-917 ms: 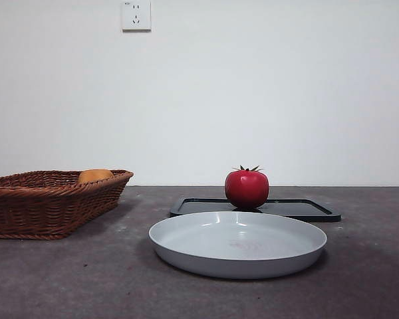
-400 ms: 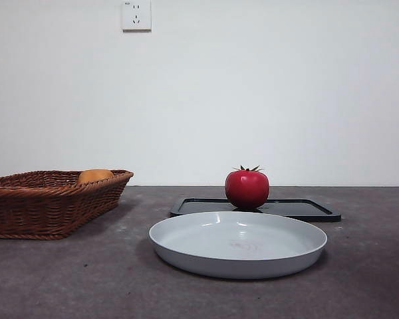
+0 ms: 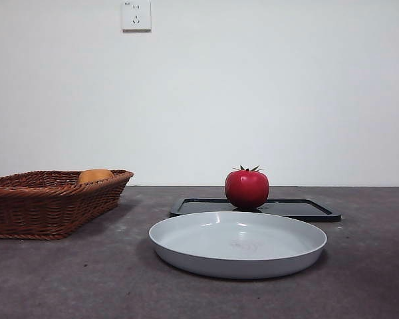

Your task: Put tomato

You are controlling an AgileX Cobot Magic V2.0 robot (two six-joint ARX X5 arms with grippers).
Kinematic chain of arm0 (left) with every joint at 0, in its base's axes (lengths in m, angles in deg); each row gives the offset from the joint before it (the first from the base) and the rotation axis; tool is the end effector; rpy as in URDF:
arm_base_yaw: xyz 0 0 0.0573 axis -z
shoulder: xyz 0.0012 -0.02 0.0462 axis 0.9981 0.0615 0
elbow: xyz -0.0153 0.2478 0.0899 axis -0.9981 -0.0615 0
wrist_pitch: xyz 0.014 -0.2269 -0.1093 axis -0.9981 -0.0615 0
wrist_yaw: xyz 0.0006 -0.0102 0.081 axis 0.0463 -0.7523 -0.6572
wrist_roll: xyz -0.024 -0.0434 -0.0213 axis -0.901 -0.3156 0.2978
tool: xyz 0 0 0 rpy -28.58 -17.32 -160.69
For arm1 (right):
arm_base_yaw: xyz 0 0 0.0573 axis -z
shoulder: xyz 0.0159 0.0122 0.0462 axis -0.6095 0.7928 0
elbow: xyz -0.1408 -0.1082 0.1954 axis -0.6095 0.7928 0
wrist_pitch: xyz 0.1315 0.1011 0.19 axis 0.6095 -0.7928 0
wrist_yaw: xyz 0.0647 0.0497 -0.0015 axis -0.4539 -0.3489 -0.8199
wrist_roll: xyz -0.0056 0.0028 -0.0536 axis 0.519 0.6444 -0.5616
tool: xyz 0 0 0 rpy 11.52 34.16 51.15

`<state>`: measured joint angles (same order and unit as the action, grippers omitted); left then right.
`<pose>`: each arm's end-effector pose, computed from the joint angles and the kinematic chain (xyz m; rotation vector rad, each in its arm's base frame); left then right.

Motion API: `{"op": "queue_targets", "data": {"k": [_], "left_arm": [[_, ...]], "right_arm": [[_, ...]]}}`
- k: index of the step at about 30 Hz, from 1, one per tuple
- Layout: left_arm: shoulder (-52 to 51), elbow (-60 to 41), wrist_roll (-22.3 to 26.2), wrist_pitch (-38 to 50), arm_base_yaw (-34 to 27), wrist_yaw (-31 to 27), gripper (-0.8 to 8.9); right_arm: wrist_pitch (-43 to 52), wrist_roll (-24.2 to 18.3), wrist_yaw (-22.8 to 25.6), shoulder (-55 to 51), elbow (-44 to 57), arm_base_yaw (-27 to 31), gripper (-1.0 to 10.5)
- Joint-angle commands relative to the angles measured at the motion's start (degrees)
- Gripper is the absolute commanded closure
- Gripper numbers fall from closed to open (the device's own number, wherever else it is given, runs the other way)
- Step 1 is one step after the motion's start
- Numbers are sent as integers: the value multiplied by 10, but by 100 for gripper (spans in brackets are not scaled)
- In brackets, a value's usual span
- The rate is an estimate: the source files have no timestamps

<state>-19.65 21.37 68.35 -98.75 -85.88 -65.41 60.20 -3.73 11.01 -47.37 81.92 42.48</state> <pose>0.0948 -0.0017 0.1566 -0.1181 0.1557 -0.0242 0.0955 -0.0081 0.1520 0.0082 0.1617 -0.0823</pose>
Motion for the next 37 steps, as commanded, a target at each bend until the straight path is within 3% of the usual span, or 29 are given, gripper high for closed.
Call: {"op": "queue_targets", "data": {"k": [1,37], "left_arm": [[-1,-12,7,-4,-1,2,798],[-1,-12,7,-4,-1,2,798]], "right_arm": [[-2,10,0,-2,3,-1,934],[10,10,2,-2,3,0,934]]}}
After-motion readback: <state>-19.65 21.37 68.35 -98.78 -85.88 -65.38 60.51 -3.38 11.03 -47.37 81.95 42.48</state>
